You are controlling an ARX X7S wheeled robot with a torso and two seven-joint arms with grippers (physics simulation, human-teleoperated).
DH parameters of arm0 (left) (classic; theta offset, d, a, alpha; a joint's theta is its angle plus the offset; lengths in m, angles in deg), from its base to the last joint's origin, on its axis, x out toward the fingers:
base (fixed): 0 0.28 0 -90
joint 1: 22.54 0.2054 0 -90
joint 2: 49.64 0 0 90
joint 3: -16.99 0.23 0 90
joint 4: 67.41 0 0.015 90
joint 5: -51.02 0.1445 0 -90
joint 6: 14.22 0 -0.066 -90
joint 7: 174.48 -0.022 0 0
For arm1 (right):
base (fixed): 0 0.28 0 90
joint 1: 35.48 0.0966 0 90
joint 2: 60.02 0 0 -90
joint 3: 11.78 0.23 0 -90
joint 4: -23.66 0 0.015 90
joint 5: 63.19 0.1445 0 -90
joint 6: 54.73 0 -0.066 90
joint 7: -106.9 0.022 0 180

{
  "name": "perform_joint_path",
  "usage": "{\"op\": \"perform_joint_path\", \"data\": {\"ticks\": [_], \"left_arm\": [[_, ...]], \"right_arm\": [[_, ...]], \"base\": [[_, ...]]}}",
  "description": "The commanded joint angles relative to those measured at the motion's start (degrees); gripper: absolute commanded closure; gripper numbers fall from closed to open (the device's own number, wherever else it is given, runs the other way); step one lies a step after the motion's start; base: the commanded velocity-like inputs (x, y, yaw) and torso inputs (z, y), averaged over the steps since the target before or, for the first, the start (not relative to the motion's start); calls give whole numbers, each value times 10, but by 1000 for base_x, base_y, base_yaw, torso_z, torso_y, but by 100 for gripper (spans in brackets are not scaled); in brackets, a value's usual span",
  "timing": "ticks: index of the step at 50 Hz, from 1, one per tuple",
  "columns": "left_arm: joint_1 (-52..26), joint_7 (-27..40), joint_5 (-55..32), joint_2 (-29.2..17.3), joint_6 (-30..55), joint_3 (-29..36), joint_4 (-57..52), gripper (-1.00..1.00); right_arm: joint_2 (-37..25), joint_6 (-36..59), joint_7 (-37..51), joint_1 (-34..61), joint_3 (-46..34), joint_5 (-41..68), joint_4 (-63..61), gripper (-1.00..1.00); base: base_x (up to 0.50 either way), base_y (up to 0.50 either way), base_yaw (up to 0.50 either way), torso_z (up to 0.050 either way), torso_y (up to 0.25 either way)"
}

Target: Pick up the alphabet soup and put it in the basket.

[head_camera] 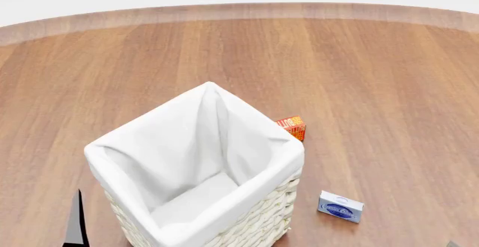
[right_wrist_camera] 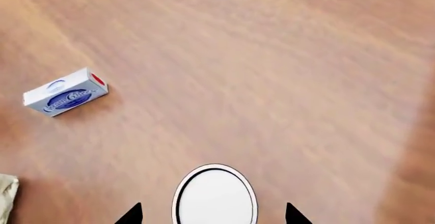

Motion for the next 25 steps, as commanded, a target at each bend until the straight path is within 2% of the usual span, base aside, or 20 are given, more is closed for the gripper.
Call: {"op": "perform_joint_path", "data": {"ticks": [1,25], "left_arm": [[-1,-10,-1,12,8,-19,-12,-100],[-6,-5,-7,6,13,-16,-15,-100]], "right_arm": [[1,-60,-47,-6,-21,-36,53,-100],[-19,-127,-98,0,-80,-84,163,-100]], "base": [[0,0,0,0,0],[0,0,0,0,0]]}}
